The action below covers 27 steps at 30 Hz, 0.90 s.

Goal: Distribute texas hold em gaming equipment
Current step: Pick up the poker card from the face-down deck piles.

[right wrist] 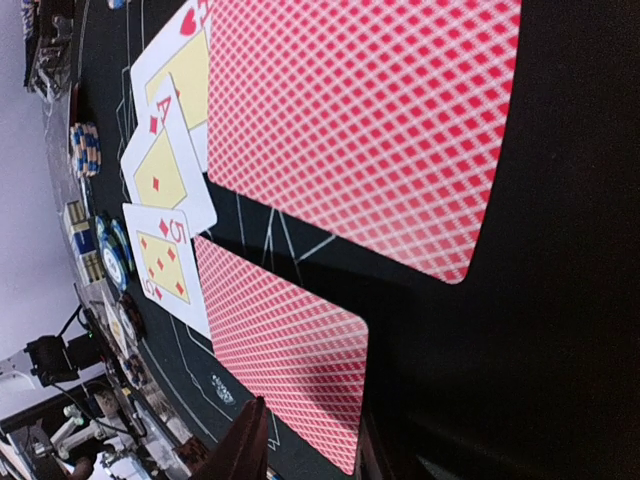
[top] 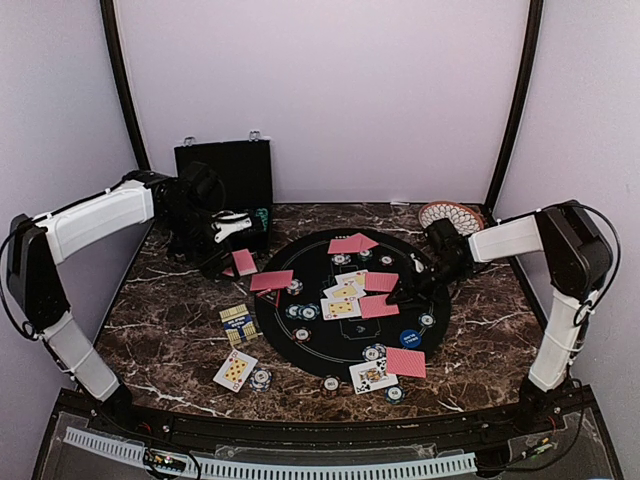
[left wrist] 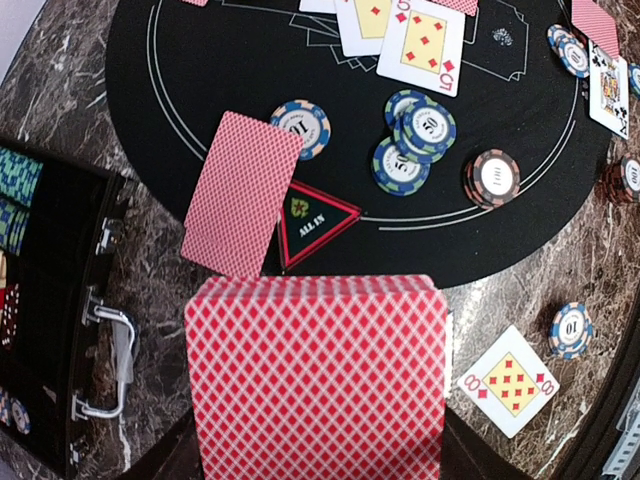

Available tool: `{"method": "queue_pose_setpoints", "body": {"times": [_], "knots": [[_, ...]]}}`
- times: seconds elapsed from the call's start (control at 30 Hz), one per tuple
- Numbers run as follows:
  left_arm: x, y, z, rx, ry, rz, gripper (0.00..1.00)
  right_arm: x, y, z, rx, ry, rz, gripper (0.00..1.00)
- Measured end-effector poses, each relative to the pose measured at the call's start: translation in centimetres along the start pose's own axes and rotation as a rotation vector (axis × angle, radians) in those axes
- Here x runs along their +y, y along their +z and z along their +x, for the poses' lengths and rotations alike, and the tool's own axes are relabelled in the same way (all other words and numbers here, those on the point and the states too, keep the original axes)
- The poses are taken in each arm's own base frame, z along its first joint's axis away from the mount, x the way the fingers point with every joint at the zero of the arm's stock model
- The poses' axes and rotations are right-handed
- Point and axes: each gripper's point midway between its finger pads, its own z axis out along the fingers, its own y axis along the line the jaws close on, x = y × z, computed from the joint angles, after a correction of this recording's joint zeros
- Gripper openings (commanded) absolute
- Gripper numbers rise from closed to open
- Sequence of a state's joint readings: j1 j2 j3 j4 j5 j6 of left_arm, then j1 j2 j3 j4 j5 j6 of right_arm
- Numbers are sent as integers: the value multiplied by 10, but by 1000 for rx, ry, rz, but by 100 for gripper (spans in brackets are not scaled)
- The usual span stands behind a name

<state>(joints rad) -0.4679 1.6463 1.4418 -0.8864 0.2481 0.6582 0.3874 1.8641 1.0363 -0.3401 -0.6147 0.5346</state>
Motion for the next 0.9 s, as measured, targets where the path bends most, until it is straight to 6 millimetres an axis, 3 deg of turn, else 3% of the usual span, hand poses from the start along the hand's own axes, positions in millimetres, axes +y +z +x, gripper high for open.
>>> {"method": "queue_pose_setpoints", "body": {"times": [0.2, 0.33, 0.4, 0.57, 0.73, 0.9], "knots": [[-7, -8, 47, 30, -54, -17, 0, -2, -14, -6, -32, -35, 81, 64], [-19, -5, 89, 77, -80, -24, 0, 0, -27, -6, -48, -37, 122, 78], [-25, -2, 107, 99, -85, -21, 0, 5, -36, -9, -66, -46, 128, 97], [-45, 14, 149, 153, -72, -11, 0, 27, -61, -17, -135, -79, 115, 99], [-54, 33, 169, 179, -47, -1, 0, 41, -78, -22, -192, -89, 99, 99], [-52, 53, 176, 183, -32, -1, 16, 43, -84, -20, -218, -63, 94, 98]]}}
